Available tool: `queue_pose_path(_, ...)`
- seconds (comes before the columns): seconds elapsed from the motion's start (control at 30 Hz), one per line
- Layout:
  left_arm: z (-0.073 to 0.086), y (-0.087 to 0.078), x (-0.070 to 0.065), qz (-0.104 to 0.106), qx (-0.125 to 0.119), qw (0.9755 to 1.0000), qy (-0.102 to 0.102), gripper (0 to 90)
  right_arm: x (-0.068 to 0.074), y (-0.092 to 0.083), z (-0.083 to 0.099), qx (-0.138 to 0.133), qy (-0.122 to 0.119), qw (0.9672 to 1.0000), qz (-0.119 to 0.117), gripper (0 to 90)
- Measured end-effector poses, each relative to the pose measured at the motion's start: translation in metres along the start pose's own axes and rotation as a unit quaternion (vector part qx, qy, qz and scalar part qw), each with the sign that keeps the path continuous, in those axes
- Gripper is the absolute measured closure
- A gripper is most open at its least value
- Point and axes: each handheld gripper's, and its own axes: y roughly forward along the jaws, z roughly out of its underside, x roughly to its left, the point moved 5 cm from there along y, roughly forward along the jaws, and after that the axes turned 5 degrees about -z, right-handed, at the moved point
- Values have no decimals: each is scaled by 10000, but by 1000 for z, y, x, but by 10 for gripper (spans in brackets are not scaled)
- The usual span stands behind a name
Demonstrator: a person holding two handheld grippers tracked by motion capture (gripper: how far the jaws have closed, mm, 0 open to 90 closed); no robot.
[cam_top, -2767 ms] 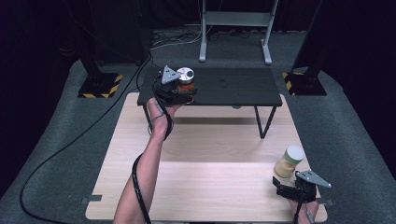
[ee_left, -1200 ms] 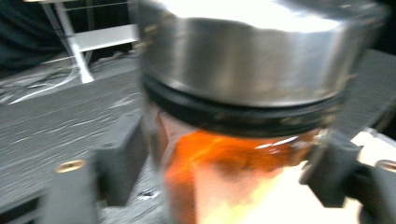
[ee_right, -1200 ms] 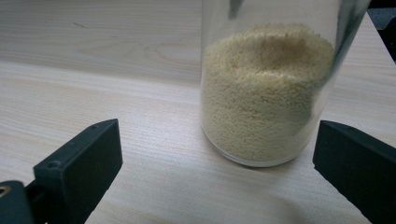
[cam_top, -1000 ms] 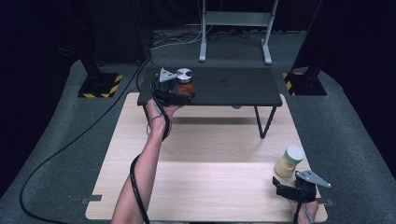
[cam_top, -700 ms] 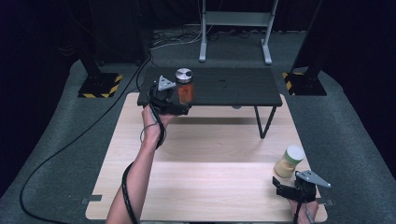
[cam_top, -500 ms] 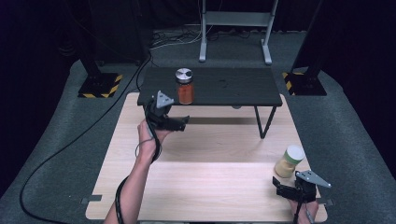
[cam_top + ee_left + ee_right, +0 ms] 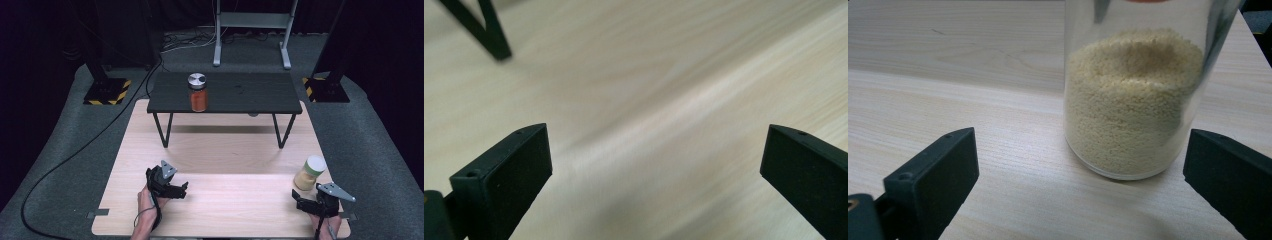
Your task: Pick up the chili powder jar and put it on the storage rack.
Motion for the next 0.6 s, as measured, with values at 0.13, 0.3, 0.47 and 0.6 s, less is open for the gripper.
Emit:
queue_pose_path(0.13, 11, 7, -5, 8, 229, 9996, -156, 2, 0, -1, 1, -45, 28, 10000, 7, 4)
queue_pose_path(0.3, 21, 8, -1, 143, 121, 9989, -433, 1, 1, 0, 1, -30, -14, 10000, 14, 4)
queue_pose_path(0.47, 25, 7, -2, 159, 54, 9989, -437, 2, 0, -1, 1, -37, -4, 10000, -5, 2)
queue_pose_path(0.6, 25, 6, -2, 167, 54, 9989, -432, 2, 2, 0, 0, -2, -56, 10000, 34, 1)
